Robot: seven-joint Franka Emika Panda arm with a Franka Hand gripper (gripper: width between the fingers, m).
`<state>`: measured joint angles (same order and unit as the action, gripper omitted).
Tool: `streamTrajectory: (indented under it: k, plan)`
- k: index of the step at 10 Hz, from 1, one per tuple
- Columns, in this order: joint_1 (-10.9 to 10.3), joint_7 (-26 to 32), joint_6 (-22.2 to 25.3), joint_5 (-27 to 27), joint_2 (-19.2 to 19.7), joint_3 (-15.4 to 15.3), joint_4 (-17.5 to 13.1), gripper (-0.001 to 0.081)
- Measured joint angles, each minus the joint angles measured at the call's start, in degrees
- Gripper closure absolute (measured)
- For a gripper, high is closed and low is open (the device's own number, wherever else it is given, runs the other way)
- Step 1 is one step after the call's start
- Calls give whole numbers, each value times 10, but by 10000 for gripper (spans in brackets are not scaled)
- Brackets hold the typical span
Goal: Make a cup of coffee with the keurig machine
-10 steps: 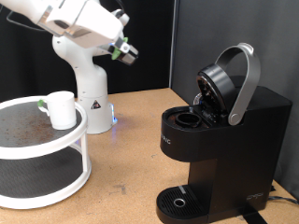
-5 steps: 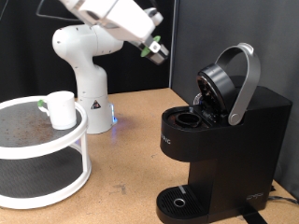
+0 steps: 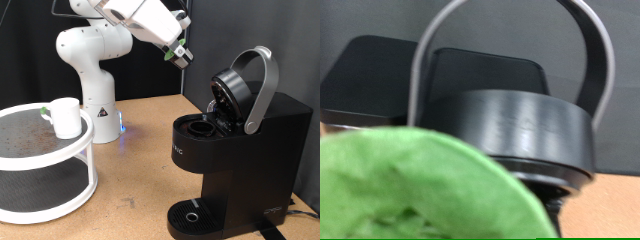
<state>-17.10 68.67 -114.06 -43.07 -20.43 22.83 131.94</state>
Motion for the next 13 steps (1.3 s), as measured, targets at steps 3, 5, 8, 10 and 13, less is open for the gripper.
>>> streamTrajectory:
  k: [3,5,8,10,13]
  plan:
    - [0,-2,-38,-3,15,-2,-1,337]
    - [0,15,-37,-7,26,-2,-4,337]
    - [0,27,-29,-8,28,2,-5,337]
    - [0,26,-44,-3,31,-5,6,337]
    - [-1,25,-89,-4,61,-25,19,337]
